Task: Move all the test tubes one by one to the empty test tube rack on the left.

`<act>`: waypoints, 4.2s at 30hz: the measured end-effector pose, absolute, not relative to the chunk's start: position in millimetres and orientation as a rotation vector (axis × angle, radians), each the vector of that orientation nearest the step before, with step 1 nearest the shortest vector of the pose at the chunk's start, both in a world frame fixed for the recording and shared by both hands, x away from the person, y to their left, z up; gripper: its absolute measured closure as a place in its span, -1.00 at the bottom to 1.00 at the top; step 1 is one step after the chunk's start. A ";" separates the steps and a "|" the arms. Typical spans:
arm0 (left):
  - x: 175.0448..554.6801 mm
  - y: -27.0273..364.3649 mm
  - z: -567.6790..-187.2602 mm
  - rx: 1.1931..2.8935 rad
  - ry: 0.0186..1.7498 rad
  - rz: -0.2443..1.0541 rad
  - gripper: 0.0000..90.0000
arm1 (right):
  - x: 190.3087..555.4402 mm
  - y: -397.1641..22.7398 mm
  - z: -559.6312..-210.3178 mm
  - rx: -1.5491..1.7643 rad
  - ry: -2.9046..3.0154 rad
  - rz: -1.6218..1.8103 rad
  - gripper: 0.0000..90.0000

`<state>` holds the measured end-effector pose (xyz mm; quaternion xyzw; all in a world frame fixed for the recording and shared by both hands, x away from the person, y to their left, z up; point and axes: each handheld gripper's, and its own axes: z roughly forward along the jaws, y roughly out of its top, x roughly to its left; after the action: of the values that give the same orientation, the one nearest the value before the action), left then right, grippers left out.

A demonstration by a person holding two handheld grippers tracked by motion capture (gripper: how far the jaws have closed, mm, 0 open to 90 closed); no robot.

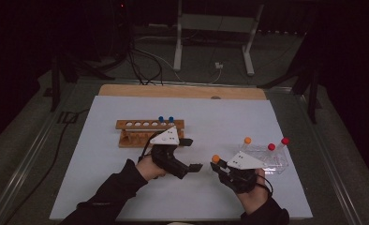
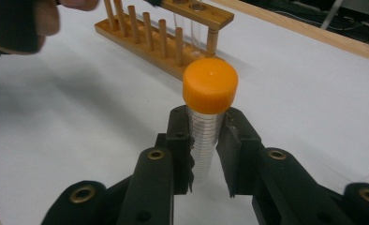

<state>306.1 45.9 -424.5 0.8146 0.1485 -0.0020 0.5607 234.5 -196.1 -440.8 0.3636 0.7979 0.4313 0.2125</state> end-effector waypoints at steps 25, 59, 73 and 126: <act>305.6 0.5 -424.2 2.006 0.267 0.021 0.54 | 234.6 -195.8 -440.4 0.999 2.216 1.203 0.67; 327.5 58.6 -386.9 1.972 0.404 0.215 0.59 | 237.9 -213.3 -435.0 1.036 2.074 1.319 -0.61; 342.2 108.8 -367.8 1.968 0.515 0.363 0.58 | 236.0 -216.9 -433.7 1.002 2.098 1.387 -1.00; 399.4 154.1 -430.8 1.957 0.795 0.466 0.58 | 234.5 -220.2 -433.0 0.968 2.120 1.471 -1.00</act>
<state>399.4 154.1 -430.8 0.7985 0.3245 0.1901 0.4700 234.5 -220.2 -433.0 0.3448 0.7551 0.5237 0.1916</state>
